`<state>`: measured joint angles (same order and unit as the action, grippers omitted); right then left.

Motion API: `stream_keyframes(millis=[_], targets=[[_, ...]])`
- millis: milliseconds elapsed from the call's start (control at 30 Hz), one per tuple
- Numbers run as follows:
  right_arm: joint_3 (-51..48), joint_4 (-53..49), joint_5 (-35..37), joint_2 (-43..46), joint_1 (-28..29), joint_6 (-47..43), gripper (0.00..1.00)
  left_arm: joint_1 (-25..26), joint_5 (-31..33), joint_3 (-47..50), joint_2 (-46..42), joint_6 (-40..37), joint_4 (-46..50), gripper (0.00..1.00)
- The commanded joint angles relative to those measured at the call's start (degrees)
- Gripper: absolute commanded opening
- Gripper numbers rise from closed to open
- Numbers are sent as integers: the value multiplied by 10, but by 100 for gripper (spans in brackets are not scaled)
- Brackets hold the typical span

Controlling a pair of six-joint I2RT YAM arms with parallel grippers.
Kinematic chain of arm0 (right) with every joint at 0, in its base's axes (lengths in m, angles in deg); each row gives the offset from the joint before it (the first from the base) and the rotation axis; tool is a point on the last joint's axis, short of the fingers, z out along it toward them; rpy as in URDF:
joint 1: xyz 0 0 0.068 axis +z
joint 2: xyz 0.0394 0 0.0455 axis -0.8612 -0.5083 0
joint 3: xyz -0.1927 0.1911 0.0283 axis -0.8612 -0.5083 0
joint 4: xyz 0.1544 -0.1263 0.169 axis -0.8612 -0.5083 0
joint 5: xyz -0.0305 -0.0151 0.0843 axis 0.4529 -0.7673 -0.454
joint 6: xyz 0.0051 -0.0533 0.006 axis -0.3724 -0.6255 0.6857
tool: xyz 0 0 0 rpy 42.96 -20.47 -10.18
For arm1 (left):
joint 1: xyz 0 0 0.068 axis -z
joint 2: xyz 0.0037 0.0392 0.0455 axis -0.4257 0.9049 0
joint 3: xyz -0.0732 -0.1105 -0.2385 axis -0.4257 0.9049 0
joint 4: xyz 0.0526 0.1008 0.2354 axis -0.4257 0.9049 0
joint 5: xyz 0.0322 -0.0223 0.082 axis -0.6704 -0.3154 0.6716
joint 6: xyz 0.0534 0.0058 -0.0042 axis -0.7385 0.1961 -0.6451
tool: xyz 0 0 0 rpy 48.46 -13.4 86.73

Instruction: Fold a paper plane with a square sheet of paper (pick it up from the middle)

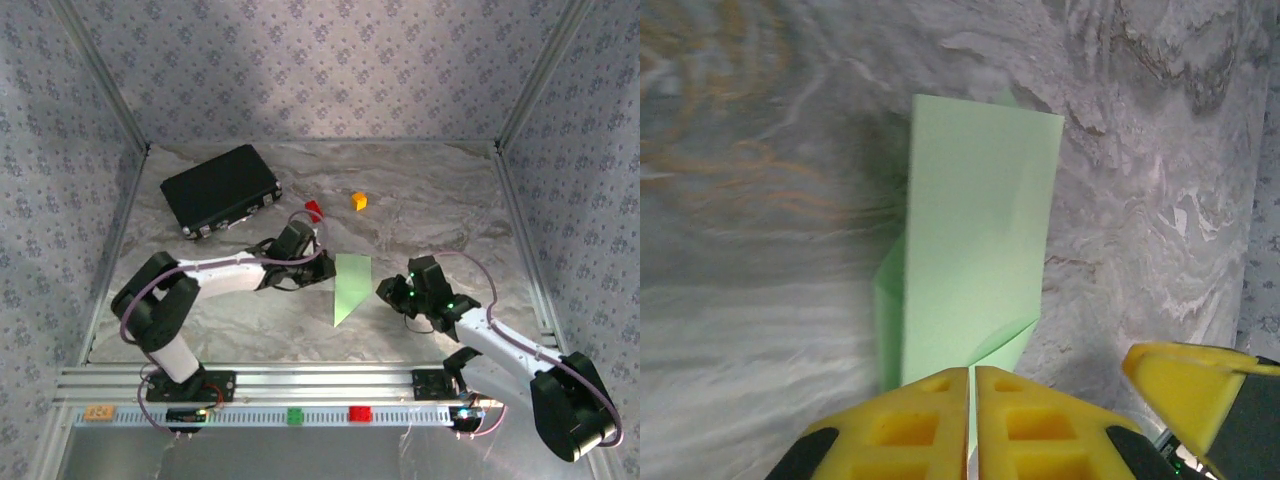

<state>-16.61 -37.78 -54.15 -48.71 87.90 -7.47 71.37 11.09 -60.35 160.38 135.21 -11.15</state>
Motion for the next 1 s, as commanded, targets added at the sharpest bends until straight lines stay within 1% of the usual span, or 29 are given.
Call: stream_keyframes(millis=[0,133,333,533,700,767,967], targets=[[0,-11,-32,-10,-5,-29,19,5,-23,-34,31,-4,-12,8],[4,-9,-42,-21,-6,-36,19,5,-33,-59,68,-3,-9,8],[5,-10,-50,-23,-9,-43,19,4,-29,-72,103,1,4,4],[5,-6,-61,-26,-12,-41,18,2,-32,-56,124,5,-7,3],[9,-5,-67,-30,-15,-43,18,1,-47,-18,132,22,-49,1],[10,-3,-74,-33,-17,-44,19,1,-56,-3,132,27,-67,1],[15,10,-98,-62,-23,-50,28,1,-74,32,122,31,-97,0]])
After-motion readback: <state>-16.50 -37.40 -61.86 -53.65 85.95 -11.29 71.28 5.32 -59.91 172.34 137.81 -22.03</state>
